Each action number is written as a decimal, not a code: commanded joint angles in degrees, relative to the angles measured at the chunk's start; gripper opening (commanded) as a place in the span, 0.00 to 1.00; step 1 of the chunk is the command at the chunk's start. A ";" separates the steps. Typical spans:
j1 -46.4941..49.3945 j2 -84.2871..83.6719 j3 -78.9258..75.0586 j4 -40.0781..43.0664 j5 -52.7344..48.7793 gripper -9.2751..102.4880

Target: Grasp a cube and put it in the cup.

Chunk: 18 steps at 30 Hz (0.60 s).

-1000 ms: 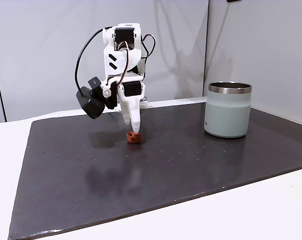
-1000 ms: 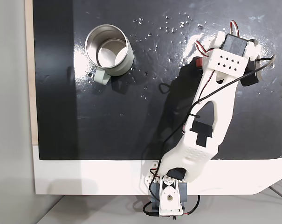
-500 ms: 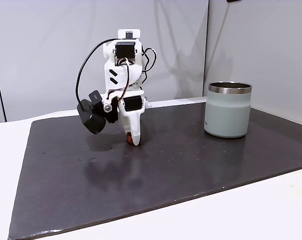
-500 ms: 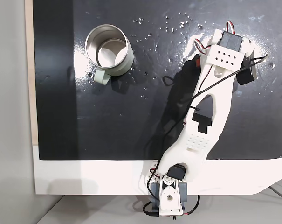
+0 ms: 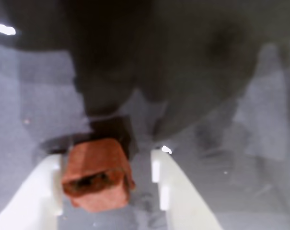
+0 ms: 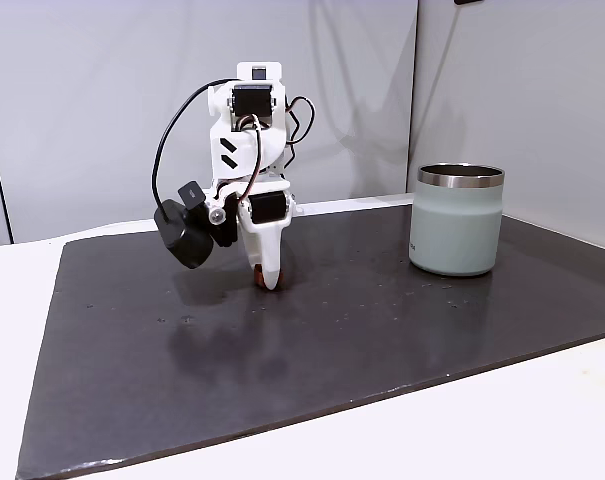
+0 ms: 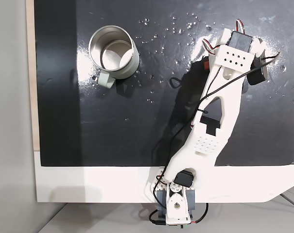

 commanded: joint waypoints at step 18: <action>2.11 -10.02 -23.55 8.70 0.53 0.14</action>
